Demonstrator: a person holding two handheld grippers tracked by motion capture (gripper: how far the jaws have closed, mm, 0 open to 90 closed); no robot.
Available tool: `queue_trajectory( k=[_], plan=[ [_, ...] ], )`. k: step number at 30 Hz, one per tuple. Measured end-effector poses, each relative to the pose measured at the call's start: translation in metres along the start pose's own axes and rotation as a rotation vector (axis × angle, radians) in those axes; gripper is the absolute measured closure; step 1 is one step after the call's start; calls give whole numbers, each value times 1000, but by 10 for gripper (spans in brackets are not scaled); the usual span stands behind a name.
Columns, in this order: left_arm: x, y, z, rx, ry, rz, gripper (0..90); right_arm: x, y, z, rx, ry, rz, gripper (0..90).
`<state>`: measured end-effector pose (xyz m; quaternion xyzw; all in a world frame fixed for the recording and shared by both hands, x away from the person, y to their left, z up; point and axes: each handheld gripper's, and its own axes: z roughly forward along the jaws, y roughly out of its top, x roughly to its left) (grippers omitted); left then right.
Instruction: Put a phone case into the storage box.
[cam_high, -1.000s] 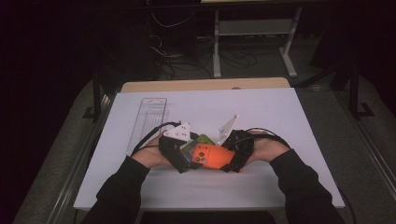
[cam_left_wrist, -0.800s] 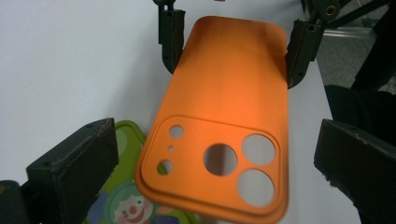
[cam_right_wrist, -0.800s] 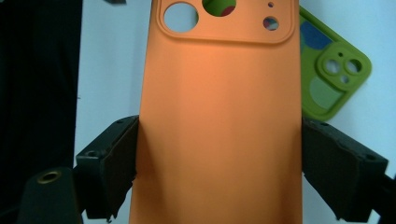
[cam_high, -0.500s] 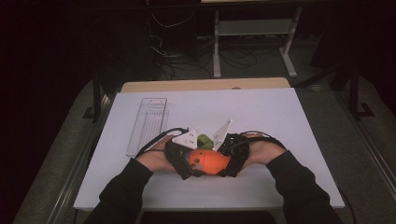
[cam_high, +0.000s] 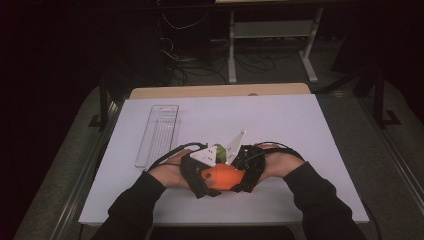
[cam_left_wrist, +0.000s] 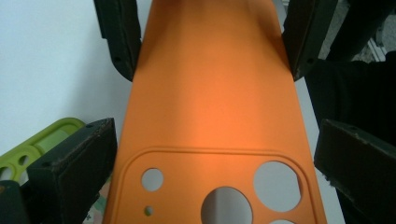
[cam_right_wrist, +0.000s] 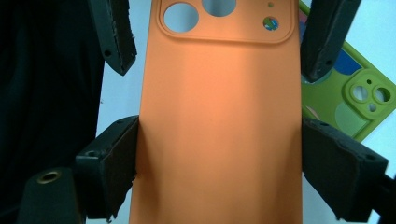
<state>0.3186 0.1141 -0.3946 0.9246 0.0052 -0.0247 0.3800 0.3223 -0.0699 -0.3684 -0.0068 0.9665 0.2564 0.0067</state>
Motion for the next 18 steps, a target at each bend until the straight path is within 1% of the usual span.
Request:
queue_trajectory(
  k=[2,3,5,6,7,11,15,18],
  plan=[
    [0,-1,0,-7,-3,-15,6,0,0,0,-2,-1,-4,149],
    [0,0,0,-6,-1,-2,12,0,0,0,-3,-1,-6,149],
    [0,-1,0,-7,0,-13,15,1,1,-1,-1,-1,-7,149],
    [0,-1,0,-7,1,-15,34,1,1,-1,-2,0,-8,149],
    [1,-1,-1,-5,0,-7,46,1,1,-1,-3,1,-8,149],
    [2,-2,-1,-5,-3,-10,80,1,2,-1,-5,1,-11,149],
    [3,-3,-1,-6,-20,-18,133,1,2,-1,-1,5,-7,149],
    [4,-4,0,0,-29,-25,140,1,2,0,1,2,-9,149]
  ],
)
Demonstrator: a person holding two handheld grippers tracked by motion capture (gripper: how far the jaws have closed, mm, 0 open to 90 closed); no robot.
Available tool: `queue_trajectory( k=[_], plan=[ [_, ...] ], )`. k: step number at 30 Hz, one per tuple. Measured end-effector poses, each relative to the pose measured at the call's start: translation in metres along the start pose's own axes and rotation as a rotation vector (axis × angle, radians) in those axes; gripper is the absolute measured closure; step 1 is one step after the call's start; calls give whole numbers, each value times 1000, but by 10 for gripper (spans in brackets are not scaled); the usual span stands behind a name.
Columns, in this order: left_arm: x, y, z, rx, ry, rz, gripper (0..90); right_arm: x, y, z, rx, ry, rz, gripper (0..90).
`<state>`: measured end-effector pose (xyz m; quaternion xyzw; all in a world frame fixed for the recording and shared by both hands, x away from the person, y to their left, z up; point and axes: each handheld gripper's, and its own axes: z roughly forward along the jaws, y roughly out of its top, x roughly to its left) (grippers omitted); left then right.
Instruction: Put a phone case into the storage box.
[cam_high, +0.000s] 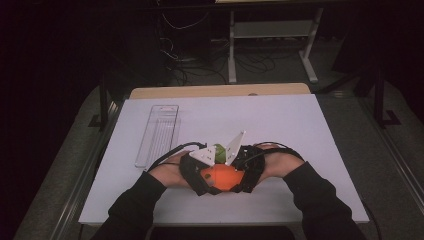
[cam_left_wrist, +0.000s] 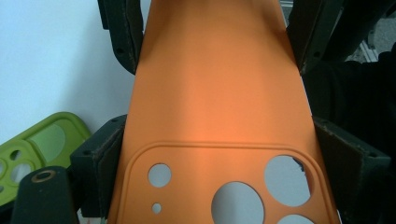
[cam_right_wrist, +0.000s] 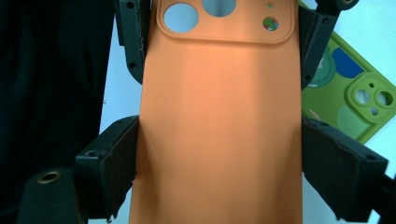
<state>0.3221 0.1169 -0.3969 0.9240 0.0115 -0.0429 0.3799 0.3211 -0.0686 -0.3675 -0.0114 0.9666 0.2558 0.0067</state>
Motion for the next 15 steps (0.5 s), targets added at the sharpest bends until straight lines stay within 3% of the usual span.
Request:
queue_trajectory(
  k=[8,15],
  plan=[
    [1,0,-1,4,-3,-13,155,-1,0,2,-1,-2,-9,147],
    [4,-2,-5,23,10,-37,157,-3,-2,-2,-28,-21,23,115]
  ],
)
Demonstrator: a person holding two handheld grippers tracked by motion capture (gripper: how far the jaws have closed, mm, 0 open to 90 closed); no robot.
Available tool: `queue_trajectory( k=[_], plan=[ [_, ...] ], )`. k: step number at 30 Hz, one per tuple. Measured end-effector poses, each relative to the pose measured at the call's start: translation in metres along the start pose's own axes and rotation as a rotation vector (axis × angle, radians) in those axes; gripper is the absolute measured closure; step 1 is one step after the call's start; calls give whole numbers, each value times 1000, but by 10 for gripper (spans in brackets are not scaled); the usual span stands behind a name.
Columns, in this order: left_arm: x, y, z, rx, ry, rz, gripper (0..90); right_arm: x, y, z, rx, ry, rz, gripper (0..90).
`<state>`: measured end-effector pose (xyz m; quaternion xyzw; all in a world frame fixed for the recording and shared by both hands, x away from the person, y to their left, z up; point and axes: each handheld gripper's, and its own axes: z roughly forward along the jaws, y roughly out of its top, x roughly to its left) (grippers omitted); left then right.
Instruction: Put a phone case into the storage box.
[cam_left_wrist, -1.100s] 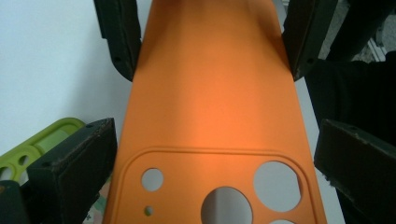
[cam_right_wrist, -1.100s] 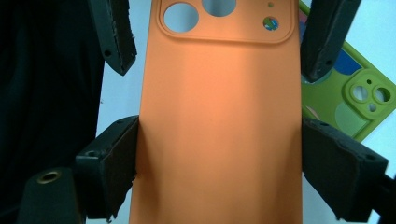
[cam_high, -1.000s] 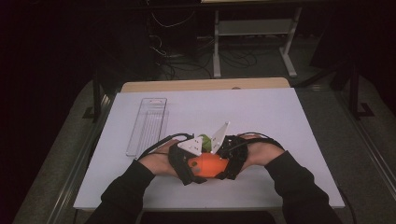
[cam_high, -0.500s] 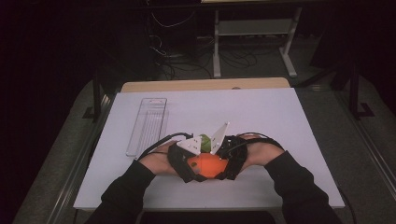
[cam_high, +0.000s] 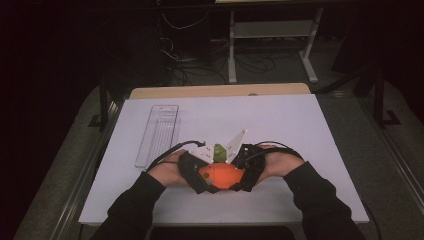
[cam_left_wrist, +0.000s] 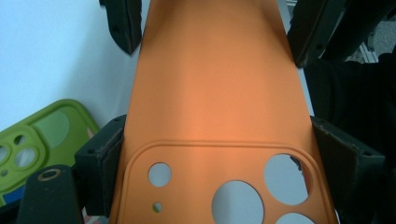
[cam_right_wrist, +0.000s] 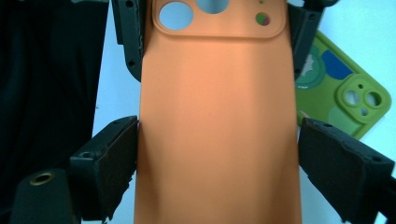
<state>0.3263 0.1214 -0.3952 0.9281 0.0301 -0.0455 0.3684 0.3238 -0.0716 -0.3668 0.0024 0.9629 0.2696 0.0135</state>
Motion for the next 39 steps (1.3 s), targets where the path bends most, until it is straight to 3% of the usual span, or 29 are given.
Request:
queue_trajectory(
  k=[3,5,12,20,21,26,28,32,33,34,36,39],
  plan=[
    [1,-1,-1,-12,10,-22,157,-2,-3,-5,-21,-3,16,106],
    [3,-2,-3,-12,19,-22,157,-2,-6,-11,-22,-6,59,102],
    [7,-7,-11,-18,70,-64,156,-13,-25,-28,-100,-75,132,88],
    [12,-14,-19,-32,167,-163,155,-19,-56,-44,-169,-183,279,75],
    [13,-14,-20,-35,180,-174,155,-16,-58,-45,-175,-186,334,75],
    [12,-14,-22,-38,219,-230,155,-11,-73,-44,-215,-272,422,58],
    [13,-14,-23,-39,244,-244,155,-7,-76,-41,-244,-274,476,36],
    [13,-13,-23,-43,289,-297,155,-2,-85,-33,-244,-288,527,15],
    [15,-14,-25,-10,292,-276,155,0,-86,-31,-250,-303,540,15],
    [14,-14,-23,-33,305,-309,154,2,-87,-30,-250,-314,557,15],
    [16,-14,-24,-13,320,-308,155,6,-90,-27,-269,-336,569,7],
    [17,-15,-25,-26,330,-334,155,10,-92,-22,-296,-373,594,0]
  ],
)
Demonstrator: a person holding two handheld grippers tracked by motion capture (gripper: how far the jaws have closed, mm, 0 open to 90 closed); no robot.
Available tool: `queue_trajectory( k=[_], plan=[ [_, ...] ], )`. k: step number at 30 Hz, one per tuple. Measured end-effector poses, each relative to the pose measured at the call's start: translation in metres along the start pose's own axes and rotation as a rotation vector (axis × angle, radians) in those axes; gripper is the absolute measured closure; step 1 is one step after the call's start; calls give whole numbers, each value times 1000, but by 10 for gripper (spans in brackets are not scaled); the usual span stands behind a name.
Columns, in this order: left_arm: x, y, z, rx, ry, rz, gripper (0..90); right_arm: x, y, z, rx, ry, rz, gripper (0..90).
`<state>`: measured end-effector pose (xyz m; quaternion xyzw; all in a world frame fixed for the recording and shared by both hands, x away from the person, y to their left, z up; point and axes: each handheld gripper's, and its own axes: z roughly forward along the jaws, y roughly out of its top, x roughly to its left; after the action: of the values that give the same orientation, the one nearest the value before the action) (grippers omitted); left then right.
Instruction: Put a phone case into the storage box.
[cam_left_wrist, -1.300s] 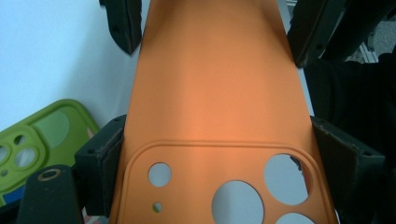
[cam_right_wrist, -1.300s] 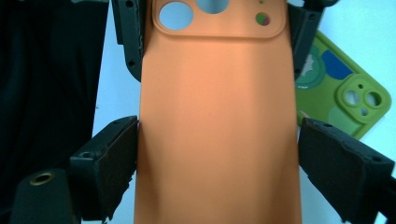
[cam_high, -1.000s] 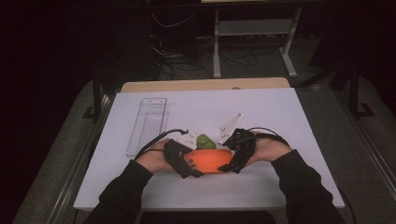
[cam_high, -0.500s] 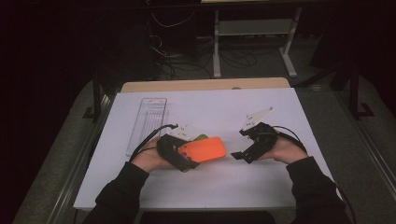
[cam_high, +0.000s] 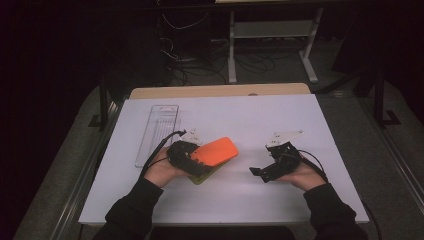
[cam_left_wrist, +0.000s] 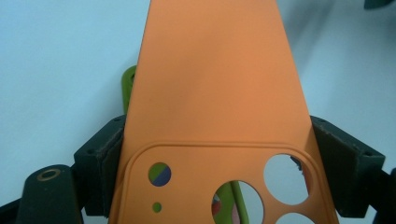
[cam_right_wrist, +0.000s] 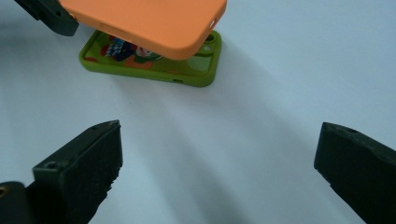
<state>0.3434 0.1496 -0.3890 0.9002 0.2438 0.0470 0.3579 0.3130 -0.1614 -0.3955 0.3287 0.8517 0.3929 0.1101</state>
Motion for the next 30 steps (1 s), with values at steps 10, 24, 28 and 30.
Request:
queue_trajectory(
  k=[10,24,28,30],
  plan=[
    [-1,0,2,-21,33,-44,154,5,-14,11,-76,-123,102,0],
    [-4,1,6,-40,28,-53,154,8,-13,21,-79,-151,49,0],
    [-2,1,5,-31,24,-41,154,8,-13,20,-74,-173,2,0],
    [-3,1,5,-44,25,-54,154,9,-13,20,-70,-185,-12,0]
  ],
)
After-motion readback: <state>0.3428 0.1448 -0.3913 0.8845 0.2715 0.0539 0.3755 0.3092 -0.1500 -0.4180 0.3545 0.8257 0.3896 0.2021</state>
